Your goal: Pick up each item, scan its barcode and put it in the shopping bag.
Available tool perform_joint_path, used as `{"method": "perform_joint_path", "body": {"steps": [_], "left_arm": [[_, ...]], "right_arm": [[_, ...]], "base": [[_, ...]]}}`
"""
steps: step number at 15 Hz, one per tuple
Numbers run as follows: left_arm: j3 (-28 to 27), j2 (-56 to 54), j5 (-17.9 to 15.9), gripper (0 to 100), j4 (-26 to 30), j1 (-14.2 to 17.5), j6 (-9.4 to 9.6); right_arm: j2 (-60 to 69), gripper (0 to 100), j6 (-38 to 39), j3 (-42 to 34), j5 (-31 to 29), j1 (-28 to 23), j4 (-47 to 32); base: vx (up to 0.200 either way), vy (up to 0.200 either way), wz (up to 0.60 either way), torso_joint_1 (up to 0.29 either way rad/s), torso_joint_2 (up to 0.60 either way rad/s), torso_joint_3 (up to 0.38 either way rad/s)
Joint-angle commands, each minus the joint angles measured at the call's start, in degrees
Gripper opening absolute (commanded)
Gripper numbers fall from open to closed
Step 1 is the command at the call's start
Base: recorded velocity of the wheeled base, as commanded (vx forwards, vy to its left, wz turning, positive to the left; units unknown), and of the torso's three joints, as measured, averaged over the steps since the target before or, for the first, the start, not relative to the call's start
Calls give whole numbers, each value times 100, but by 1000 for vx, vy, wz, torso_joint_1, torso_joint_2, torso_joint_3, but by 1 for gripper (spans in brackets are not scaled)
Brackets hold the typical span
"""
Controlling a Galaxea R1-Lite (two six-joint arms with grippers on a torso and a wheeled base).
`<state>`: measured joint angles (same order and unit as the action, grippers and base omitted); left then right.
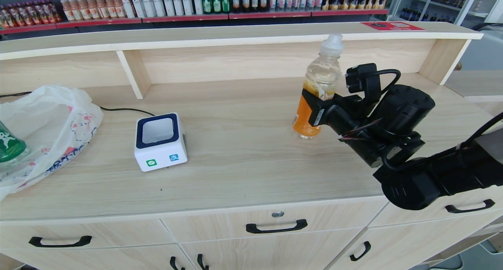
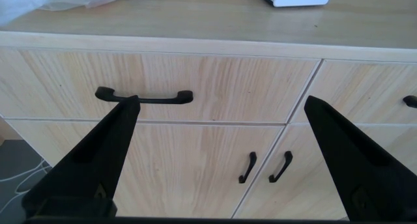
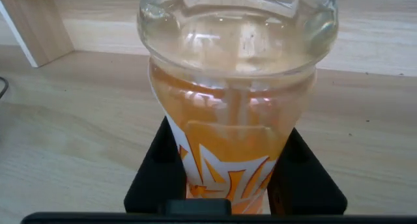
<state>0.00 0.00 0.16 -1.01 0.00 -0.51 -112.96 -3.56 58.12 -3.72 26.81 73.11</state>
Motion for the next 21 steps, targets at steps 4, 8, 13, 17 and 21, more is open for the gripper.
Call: {"method": "perform_joint_path", "body": {"steps": [4, 8, 13, 17, 21], "left_arm": [[0, 0, 2, 100, -4, 0, -2], [0, 0, 2, 100, -4, 0, -2], [0, 0, 2, 100, 22, 0, -10], [0, 0, 2, 100, 31, 0, -10], [0, 9, 2, 100, 40, 0, -10]], "right_arm": [[63, 0, -4, 6, -6, -35, 28], [186, 0, -4, -12, -6, -35, 28], [617, 0, -40, -64, -41, 18, -33], [995, 0, -119, -302, -226, 35, -25], [1417, 0, -180, -601, -243, 88, -25]], "base": [[0, 0, 0, 0, 0, 0], [0, 0, 0, 0, 0, 0], [0, 0, 0, 0, 0, 0], [0, 0, 0, 0, 0, 0], [0, 0, 0, 0, 0, 0]]}}
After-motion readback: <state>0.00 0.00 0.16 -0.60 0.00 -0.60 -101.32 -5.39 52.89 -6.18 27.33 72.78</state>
